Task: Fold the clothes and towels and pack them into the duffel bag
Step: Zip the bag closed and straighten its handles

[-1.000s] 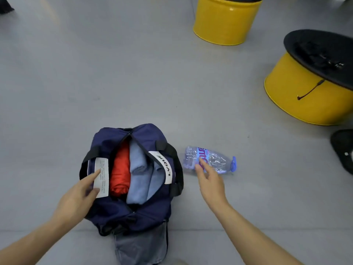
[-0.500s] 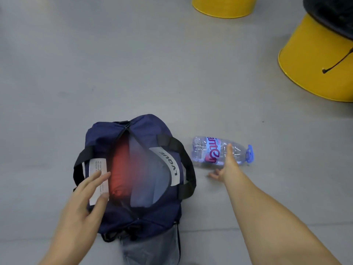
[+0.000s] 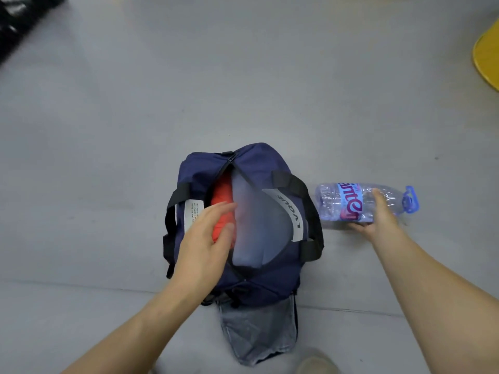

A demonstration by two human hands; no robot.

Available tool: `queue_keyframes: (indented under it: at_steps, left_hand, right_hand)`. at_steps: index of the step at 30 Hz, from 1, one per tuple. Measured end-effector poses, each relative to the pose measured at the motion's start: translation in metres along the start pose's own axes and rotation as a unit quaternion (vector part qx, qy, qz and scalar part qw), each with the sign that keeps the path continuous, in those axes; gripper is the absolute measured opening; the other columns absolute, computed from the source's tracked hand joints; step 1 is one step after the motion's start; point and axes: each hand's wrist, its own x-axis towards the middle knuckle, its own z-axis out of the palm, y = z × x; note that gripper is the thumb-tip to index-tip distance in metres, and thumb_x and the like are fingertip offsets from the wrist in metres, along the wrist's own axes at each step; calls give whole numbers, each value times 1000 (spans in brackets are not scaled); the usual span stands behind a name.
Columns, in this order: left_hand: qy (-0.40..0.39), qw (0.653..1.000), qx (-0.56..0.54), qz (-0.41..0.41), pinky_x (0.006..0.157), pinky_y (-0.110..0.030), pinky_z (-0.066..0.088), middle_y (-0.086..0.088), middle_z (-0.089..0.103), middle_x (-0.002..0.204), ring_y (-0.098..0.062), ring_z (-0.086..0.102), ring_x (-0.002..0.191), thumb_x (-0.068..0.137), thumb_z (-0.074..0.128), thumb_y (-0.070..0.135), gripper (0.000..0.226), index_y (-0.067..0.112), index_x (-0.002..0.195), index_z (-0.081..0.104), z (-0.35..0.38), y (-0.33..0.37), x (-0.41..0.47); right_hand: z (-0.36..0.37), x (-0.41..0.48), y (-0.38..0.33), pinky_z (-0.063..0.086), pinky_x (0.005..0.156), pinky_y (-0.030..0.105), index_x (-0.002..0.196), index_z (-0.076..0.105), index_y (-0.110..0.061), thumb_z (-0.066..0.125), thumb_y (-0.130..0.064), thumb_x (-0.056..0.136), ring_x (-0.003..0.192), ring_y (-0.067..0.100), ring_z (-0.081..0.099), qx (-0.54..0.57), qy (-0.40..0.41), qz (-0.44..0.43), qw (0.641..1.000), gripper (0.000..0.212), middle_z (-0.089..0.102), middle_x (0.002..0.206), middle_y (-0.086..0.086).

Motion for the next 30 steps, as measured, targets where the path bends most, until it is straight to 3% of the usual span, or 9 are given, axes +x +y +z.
queue_keyframes:
  at_steps: [7,9,11,13,17,21,23,26,30]
  left_hand:
    - [4,1000,9,6,102,-19,39,24,57,132,5,48,127,99,55,11,39,38,125,64,-13,15,-3]
    - [11,1000,-5,12,99,-14,38,25,58,129,6,50,124,99,55,10,38,37,125,64,-17,26,-12]
    - [8,1000,-11,16,94,-6,37,25,58,128,6,50,123,99,55,10,38,37,125,64,-22,40,-22]
    - [14,1000,-14,15,91,-3,36,26,58,128,9,50,121,99,56,12,38,39,124,63,-31,55,-34]
    - [23,999,-20,22,102,-19,40,30,55,131,12,48,118,96,61,22,42,44,132,57,-58,92,-57]
    - [-4,999,-23,48,112,-27,35,26,47,146,4,42,133,90,71,31,69,43,150,38,-86,124,-85]
    - [-19,997,-42,62,112,-26,37,27,46,147,4,42,134,87,75,33,80,45,153,30,-102,140,-103]
    - [-46,989,-114,88,99,-21,47,34,57,131,9,55,119,85,78,23,83,62,141,30,-134,154,-133]
    - [-77,979,-161,95,102,-38,51,31,57,133,1,59,120,82,81,22,90,61,143,29,-172,143,-170]
  right_hand:
    - [2,-45,-32,61,74,53,128,50,-9,84,-30,77,93,23,69,-121,-4,-145,982,65,62,107,3]
    - [6,-66,-47,60,78,52,127,45,-15,85,-32,76,99,21,67,-184,-22,-198,963,67,57,117,2]
    - [12,-93,-62,59,84,51,124,43,-22,87,-40,69,106,22,65,-244,-43,-252,935,72,56,112,-5]
    - [20,-133,-74,56,91,45,124,43,-27,87,-44,68,104,17,63,-320,-90,-325,886,74,56,110,-8]
    - [32,-231,-89,51,89,33,129,43,-31,88,-36,72,106,10,60,-395,-194,-415,796,73,56,118,-9]
    - [36,-336,-92,50,89,29,130,45,-32,90,-37,70,108,3,59,-422,-290,-450,732,75,56,121,-12]
    - [34,-387,-84,51,88,28,129,45,-34,89,-42,66,108,3,60,-428,-331,-453,708,77,57,121,-12]
    - [26,-450,-65,51,88,26,129,45,-37,89,-40,67,108,1,61,-435,-375,-453,682,76,57,120,-12]
    - [8,-506,-35,52,85,24,121,48,-43,89,-28,72,102,-7,60,-437,-387,-446,678,66,57,117,-17]
